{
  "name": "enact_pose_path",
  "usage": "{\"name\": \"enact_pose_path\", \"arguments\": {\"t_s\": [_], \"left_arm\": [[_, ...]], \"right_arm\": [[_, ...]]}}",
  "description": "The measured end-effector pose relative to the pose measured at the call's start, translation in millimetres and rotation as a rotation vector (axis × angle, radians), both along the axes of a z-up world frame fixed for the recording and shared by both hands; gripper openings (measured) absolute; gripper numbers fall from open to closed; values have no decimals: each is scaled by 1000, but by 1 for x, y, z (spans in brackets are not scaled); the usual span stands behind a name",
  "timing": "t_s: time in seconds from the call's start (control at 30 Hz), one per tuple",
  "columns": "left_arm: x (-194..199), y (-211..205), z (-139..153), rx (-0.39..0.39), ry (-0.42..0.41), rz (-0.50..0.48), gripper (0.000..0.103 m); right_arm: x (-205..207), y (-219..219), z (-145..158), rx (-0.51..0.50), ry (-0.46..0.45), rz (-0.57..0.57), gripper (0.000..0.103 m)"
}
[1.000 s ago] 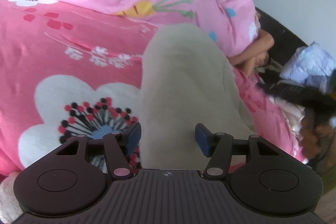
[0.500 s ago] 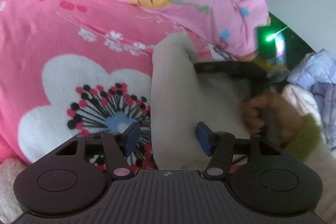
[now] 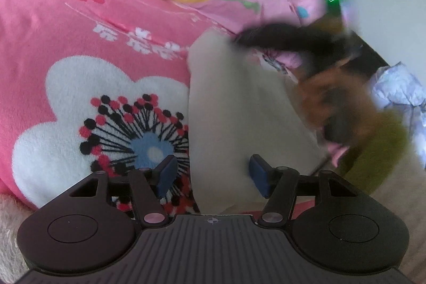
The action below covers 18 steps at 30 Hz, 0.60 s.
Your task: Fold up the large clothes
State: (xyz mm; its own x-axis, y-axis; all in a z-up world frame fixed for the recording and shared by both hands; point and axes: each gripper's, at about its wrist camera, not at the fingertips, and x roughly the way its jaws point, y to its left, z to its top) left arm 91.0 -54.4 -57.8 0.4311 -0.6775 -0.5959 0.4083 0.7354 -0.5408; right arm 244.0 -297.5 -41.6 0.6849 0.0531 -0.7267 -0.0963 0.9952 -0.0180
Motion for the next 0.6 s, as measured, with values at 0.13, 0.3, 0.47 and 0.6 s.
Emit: {"name": "enact_pose_path", "arguments": {"t_s": [0.13, 0.3, 0.47, 0.6], "left_arm": [[0, 1, 0, -4, 3, -1, 103], [-2, 2, 2, -14, 11, 5, 103], [-12, 7, 7, -4, -9, -9, 103], [-15, 12, 14, -14, 3, -23, 103]], "right_arm": [[14, 3, -25, -31, 17, -37, 103], [10, -7, -17, 9, 13, -36, 103], [-34, -7, 42, 98, -106, 4, 103], [-88, -2, 78, 129, -185, 95, 103]]}}
